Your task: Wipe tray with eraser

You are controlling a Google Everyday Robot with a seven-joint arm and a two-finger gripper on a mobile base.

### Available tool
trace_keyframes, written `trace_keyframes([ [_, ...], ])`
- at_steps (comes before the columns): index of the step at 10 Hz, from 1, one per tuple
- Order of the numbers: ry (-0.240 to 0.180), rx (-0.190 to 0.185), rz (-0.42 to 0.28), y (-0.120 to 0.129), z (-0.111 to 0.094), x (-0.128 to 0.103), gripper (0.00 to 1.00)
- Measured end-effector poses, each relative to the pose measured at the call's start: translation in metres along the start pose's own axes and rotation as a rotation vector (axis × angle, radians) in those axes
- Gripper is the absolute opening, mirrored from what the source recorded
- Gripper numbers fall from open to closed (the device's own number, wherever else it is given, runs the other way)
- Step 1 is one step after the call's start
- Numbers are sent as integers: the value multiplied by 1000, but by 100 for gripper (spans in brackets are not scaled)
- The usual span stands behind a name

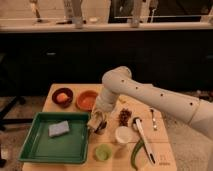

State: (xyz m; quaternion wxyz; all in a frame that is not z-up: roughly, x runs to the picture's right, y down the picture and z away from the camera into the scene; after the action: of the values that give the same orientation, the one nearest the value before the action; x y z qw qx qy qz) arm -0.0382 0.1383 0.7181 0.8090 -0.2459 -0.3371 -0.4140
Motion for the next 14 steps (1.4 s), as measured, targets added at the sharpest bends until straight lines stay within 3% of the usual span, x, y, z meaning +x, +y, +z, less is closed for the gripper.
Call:
trace_keyframes([
  [9, -8, -5, -15, 0, 1, -5, 0],
  [11, -16, -25, -54, -9, 6, -12, 0],
  [14, -35, -44, -146, -42, 20, -41, 0],
])
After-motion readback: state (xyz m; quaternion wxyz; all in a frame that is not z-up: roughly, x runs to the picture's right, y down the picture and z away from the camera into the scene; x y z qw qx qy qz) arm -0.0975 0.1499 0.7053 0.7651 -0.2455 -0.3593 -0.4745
